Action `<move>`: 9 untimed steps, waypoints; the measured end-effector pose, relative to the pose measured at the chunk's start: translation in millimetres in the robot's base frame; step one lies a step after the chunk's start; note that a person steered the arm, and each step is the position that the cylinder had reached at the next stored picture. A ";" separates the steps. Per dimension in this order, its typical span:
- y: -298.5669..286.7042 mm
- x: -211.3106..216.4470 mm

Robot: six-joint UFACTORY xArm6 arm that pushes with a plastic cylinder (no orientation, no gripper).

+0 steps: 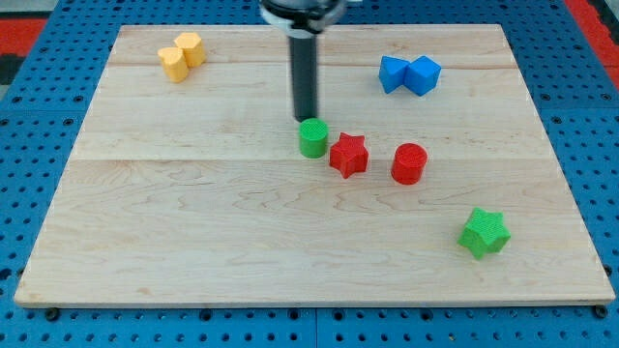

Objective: Move the green circle in between red star and green star

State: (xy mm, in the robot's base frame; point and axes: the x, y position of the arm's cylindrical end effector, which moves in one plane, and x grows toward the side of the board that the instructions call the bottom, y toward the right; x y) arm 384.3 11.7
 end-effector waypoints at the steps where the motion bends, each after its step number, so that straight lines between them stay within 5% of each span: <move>1: -12.0 16.2; 3: -20.6 65.7; 5: -90.3 72.4; 7: 4.6 119.4; 8: -50.4 101.4; 9: -29.3 97.4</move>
State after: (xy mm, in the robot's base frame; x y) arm 481.8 -17.6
